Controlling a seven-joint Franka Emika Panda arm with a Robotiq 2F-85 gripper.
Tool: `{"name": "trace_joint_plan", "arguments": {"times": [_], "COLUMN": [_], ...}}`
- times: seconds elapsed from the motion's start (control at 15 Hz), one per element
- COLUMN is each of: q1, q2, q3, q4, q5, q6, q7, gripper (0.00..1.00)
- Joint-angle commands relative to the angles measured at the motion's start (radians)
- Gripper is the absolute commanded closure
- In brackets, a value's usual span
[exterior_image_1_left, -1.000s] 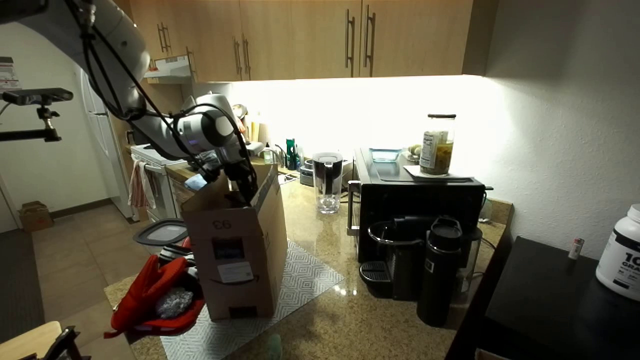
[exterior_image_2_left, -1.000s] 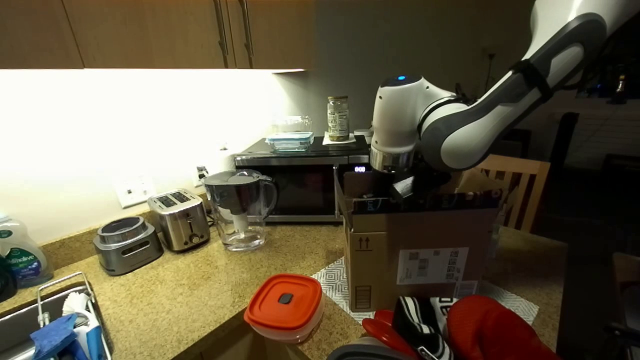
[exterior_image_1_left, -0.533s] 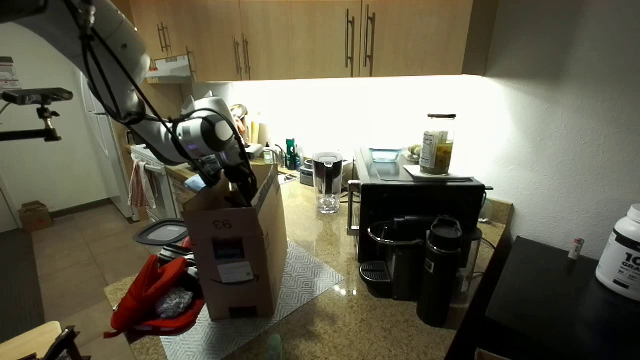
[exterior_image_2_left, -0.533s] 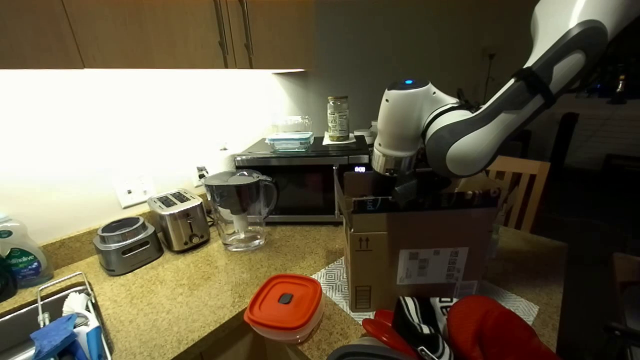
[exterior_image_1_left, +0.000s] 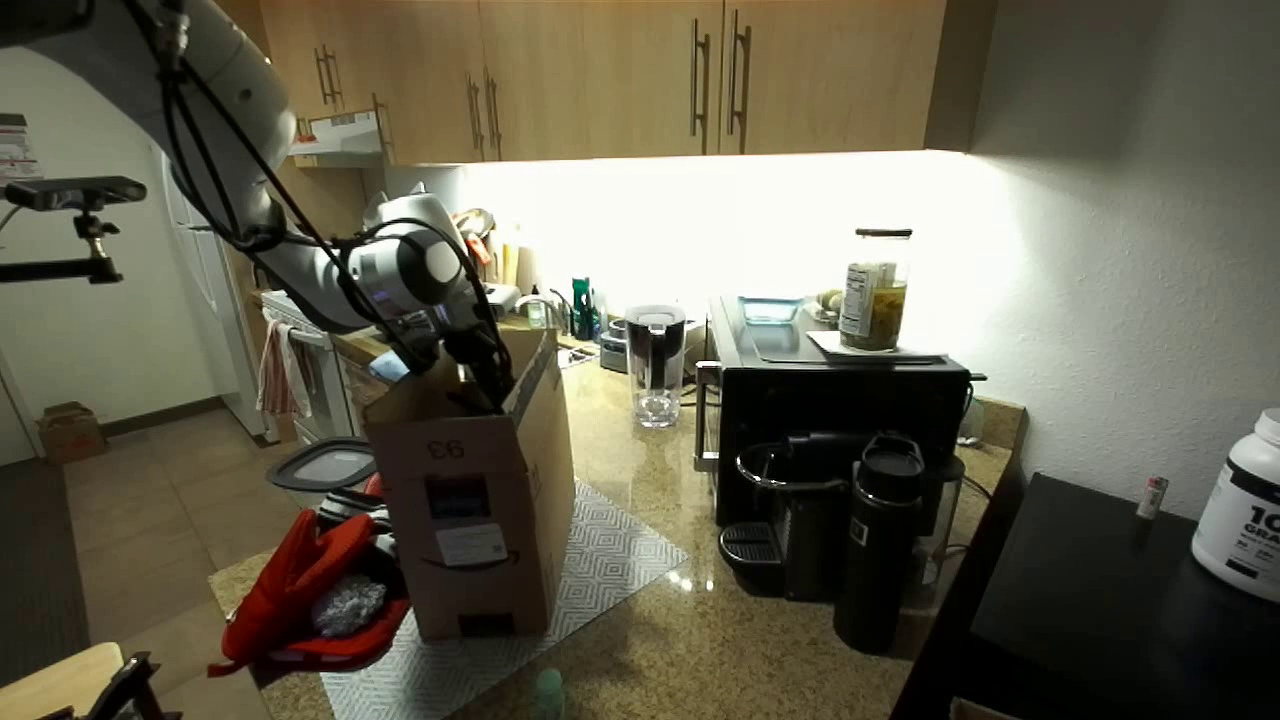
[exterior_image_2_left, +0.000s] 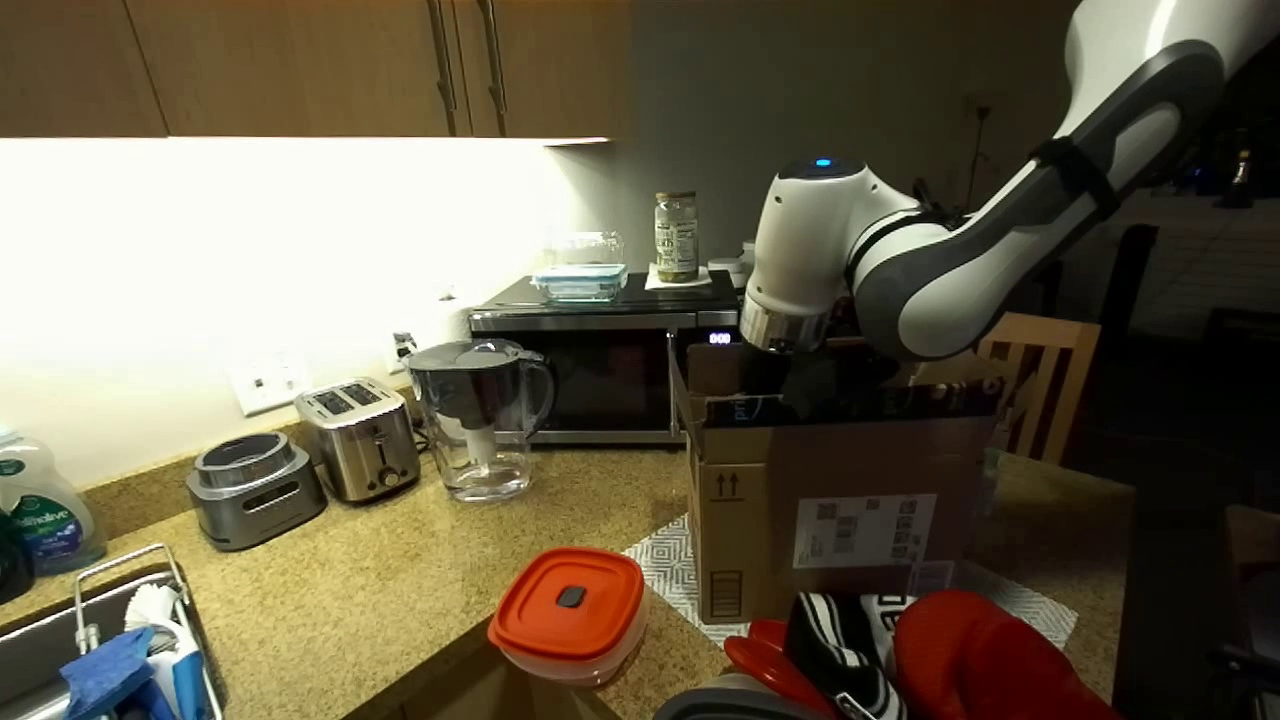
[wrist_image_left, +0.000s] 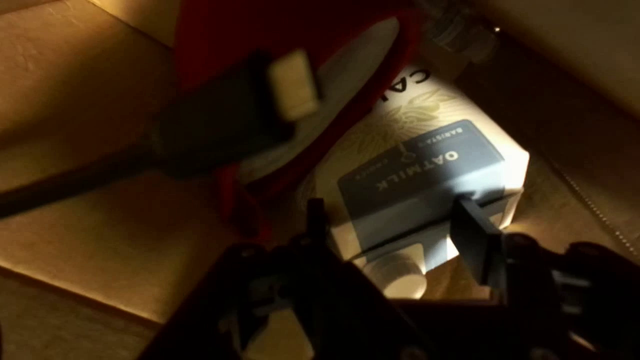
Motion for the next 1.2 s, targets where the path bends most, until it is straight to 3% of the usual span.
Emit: {"name": "trace_joint_plan", "arguments": {"times": [0.0,0.33,0.47,1.13], "q1": [0.011,0.008,0.008,0.002], "q2": [-0.016,-0.029,-0.044,-0.176], "q3": [-0.012,-0.012,-0.009,-0.014], "q4": [-0.024,-0.013,-0.015,-0.031], "q5": [-0.013,-0.006,-0.003,-0.059], "q6": [0.033,0.023,0.022,-0.041], "q7": [0.011,0.015,0.011,0.032], "gripper": [0.66,0.94,1.00,1.00]}}
